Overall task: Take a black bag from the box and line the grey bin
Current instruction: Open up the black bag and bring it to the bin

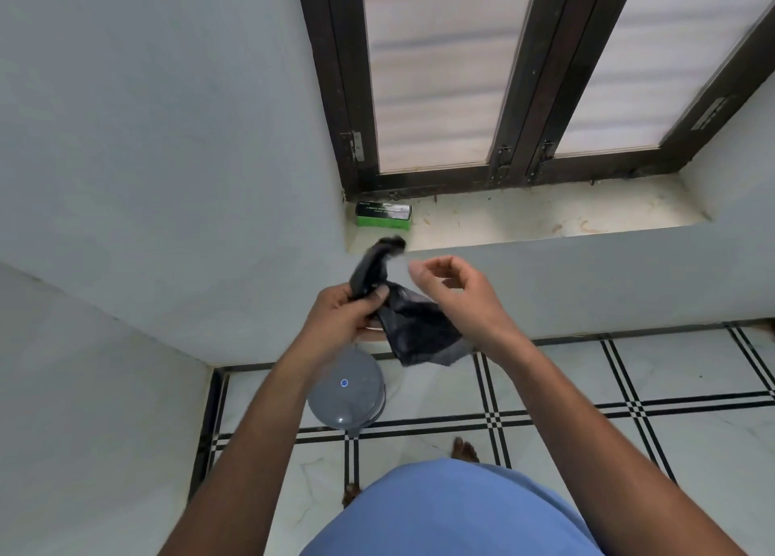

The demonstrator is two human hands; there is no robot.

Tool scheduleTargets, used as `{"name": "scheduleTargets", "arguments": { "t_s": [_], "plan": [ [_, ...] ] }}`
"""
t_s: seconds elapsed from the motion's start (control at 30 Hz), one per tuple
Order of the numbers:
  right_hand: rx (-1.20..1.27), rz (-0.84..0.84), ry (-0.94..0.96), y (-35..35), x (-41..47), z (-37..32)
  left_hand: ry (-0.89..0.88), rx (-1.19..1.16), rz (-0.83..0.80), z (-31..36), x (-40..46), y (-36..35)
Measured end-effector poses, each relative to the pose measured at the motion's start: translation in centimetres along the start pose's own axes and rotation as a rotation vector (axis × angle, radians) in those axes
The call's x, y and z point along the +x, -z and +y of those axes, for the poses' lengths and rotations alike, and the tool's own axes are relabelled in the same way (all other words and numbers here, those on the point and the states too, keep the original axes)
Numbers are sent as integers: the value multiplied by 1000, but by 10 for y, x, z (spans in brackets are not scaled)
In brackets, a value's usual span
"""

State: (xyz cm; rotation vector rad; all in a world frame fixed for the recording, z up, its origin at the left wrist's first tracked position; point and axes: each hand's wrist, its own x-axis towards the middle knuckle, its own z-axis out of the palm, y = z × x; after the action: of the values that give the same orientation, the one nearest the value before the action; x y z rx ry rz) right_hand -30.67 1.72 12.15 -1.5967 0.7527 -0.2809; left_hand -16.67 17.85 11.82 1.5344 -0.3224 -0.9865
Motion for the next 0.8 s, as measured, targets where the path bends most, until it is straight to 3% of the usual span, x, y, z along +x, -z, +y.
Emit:
{"name": "scheduleTargets", "arguments": {
  "t_s": [0.13, 0.23, 0.37, 0.5, 0.57, 0.67, 0.8],
  "plan": [
    [-352, -399, -72, 8, -13, 21, 77, -655, 166, 19, 9, 25],
    [-402, -539, -119, 0, -17, 35, 71, -751, 262, 22, 17, 42],
    [35, -561, -151, -9, -25, 31, 99, -594, 267, 17, 18, 47],
    [389, -352, -258, -19, -20, 18, 298, -165, 353, 14, 6, 34],
    [543, -209, -340, -24, -14, 15, 309, 11, 189, 13, -5, 27],
    [618, -117, -384, -30, -11, 6, 264, 70, -126, 12, -19, 16],
    [558, -7, -377, -36, -5, 5, 1, 467, -173, 4, -23, 7]
  ]
}}
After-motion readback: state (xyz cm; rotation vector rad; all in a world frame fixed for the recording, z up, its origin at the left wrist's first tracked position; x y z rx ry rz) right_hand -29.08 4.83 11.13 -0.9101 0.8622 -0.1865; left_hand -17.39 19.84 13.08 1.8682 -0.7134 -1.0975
